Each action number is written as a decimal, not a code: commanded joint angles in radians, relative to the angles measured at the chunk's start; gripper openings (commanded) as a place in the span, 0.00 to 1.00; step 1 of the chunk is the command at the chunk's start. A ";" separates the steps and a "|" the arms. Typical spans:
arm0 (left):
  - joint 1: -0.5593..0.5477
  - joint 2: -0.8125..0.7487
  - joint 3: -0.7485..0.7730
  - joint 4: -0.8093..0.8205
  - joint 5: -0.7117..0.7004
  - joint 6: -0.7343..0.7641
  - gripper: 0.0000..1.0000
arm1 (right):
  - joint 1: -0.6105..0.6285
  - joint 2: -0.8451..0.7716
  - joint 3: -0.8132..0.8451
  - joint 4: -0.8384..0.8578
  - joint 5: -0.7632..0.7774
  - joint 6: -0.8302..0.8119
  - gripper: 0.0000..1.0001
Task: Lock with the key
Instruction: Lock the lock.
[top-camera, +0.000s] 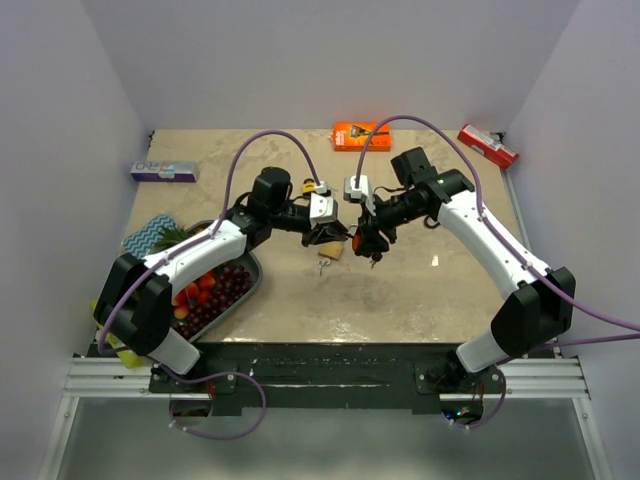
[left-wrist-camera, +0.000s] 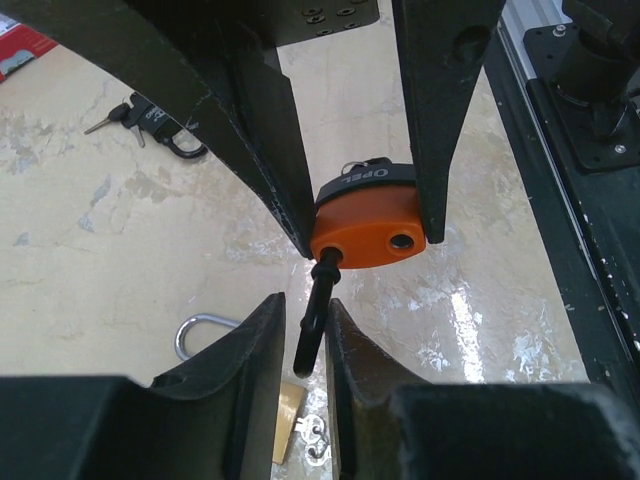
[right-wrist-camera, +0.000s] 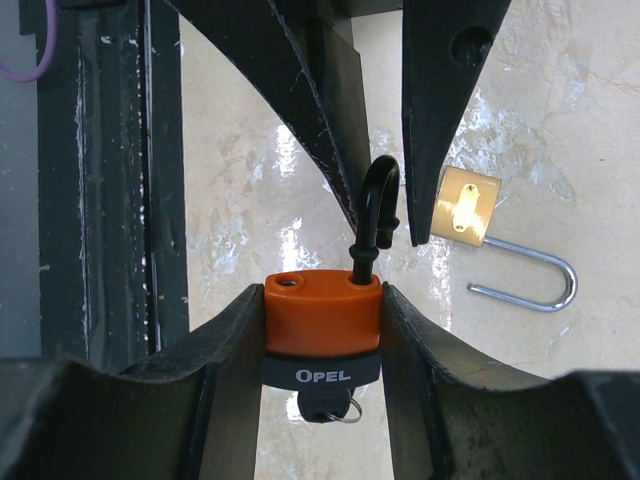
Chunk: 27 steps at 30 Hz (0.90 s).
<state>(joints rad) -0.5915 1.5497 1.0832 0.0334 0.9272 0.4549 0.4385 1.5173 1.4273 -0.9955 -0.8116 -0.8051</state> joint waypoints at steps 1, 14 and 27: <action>-0.007 -0.037 0.023 0.062 0.013 0.010 0.29 | 0.008 -0.003 0.051 0.018 -0.066 0.006 0.00; -0.005 -0.057 0.021 0.072 0.009 -0.028 0.00 | 0.003 0.000 0.065 0.075 -0.043 0.102 0.68; 0.033 -0.103 0.083 0.062 0.061 -0.113 0.00 | -0.106 -0.106 0.059 0.132 -0.041 0.103 0.99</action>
<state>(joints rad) -0.5613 1.4982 1.0855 0.0345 0.9318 0.3740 0.3248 1.4563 1.4616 -0.8127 -0.8040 -0.5686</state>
